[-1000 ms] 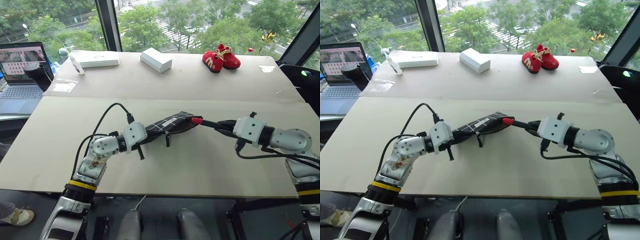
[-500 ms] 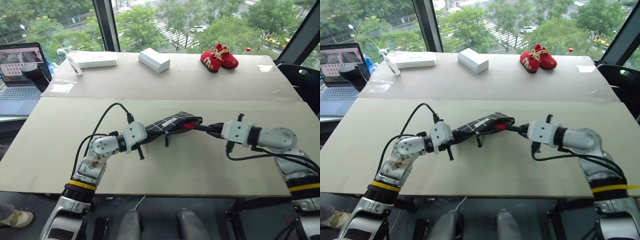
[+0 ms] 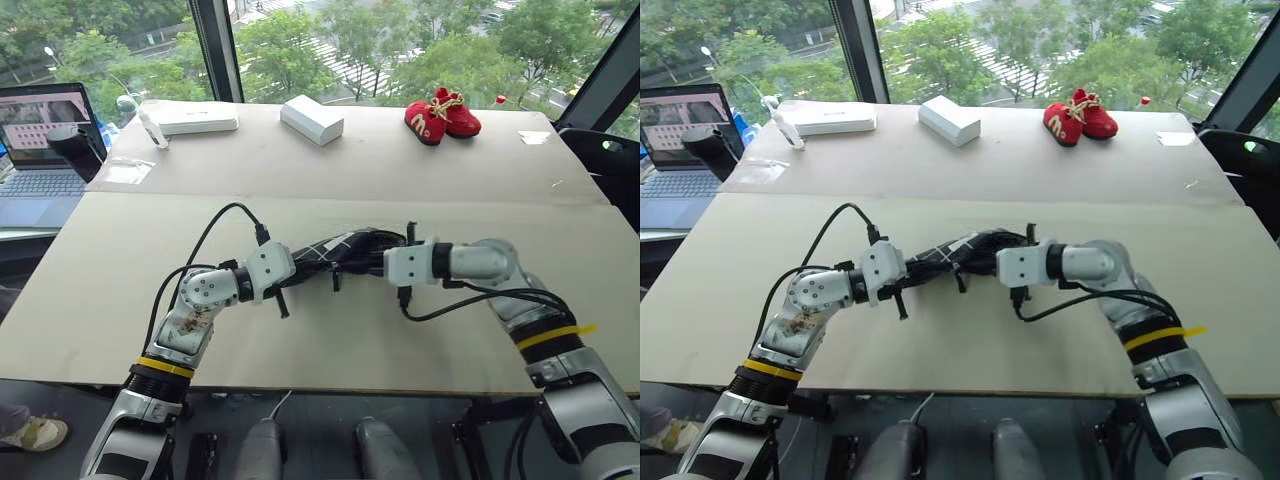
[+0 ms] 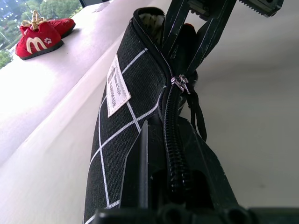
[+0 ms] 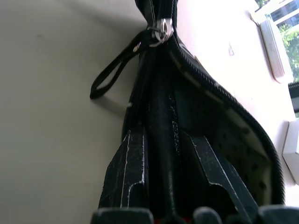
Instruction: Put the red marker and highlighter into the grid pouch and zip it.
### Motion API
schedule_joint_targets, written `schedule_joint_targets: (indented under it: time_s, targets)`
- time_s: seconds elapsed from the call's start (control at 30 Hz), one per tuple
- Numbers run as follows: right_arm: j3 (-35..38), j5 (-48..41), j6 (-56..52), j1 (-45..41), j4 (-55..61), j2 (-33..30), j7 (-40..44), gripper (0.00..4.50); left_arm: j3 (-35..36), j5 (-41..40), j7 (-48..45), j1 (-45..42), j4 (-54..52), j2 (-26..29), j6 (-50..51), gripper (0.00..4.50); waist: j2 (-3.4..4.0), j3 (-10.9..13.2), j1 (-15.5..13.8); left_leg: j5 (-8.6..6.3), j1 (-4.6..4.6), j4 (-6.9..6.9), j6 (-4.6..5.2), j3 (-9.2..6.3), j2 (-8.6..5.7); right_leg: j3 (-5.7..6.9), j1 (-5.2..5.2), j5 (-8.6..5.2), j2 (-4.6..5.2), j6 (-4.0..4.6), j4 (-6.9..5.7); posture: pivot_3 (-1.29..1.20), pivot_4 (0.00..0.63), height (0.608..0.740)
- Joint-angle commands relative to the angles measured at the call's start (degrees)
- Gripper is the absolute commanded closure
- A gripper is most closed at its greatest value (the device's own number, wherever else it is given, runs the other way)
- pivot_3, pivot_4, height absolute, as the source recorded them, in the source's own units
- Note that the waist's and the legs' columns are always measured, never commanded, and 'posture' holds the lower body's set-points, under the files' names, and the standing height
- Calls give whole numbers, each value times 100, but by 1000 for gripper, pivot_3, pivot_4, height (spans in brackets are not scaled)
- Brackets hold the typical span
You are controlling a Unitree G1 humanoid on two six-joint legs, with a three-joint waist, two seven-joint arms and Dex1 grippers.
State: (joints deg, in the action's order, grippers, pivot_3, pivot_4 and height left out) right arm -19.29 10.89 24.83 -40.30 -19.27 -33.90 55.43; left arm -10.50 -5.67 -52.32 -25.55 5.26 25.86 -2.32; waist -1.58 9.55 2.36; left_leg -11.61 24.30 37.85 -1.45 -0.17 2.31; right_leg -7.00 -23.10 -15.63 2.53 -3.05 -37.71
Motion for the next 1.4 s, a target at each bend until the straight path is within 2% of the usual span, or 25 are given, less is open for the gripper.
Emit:
schedule_joint_targets:
  time_s: [0.03,0.07,0.3,0.4,0.47,0.57,0.63,0.73,0.87,0.97,1.2,1.4]
  targets:
    - [-10,93,171,-186,-103,144,-166,3906,48,-41,66,-54,-229,-13,-5,4500,0,0,-11,0,0,0,0,-1,0,1,1,0,0,0,0,0,150,729]
    - [53,38,59,-192,-124,157,-175,3106,49,-40,73,-44,-244,-14,3,4500,0,0,-12,0,0,0,0,-1,0,1,0,0,0,0,0,0,150,729]
    - [429,-84,-23,-112,-203,-120,-364,793,68,-53,98,13,-282,0,27,4500,0,0,-9,0,0,0,0,-1,0,1,0,0,0,1,-2,0,150,729]
    - [901,-796,-128,137,25,-409,-90,793,56,-49,109,2,-248,-17,23,4500,0,0,-31,0,0,0,0,-2,0,2,0,0,0,1,-2,0,150,729]
    - [1335,-1558,-762,317,292,-521,142,793,48,-46,115,-7,-230,-29,20,4500,0,0,-42,0,1,0,0,-3,-1,2,3,0,2,0,2,0,150,729]
    - [2136,-3327,-2696,727,1080,-699,591,793,41,-46,120,-18,-211,-35,10,4500,0,0,-30,0,1,0,0,-4,-1,1,6,0,2,1,1,0,150,729]
    - [2495,-3972,-3444,1036,1404,-856,761,793,45,-47,122,-26,-198,-34,1,4500,0,0,-24,0,0,0,1,-7,1,3,7,0,0,1,-1,0,150,729]
    - [2744,-4464,-4116,1715,1919,-1077,967,793,65,-52,124,-38,-177,-26,-4,4500,0,0,-25,0,-1,0,1,-9,2,6,10,0,-1,1,1,0,150,729]
    - [2493,-4581,-4669,2618,2686,-1051,894,793,90,-60,121,-36,-166,-4,-14,4500,0,0,-24,0,-1,0,1,-9,-2,5,10,-1,1,-1,4,0,150,729]
    - [1955,-4036,-4595,2967,2883,-587,374,793,96,-59,120,-41,-152,1,-19,4500,-1,-1,15,0,-1,0,1,-10,0,5,8,-1,-2,-2,3,0,150,729]
    - [1313,-3142,-4476,2346,2538,917,-1075,793,78,-49,96,-93,-60,-9,-64,4500,0,0,20,2,0,0,-3,-5,1,-1,-3,-2,-7,-2,-7,0,150,729]
    - [1042,-2906,-4506,1900,2323,1495,-1345,793,41,-27,95,-112,-17,-47,-112,4500,-1,-1,-44,2,5,0,-3,-7,0,5,-2,-1,-4,-2,-3,0,150,729]
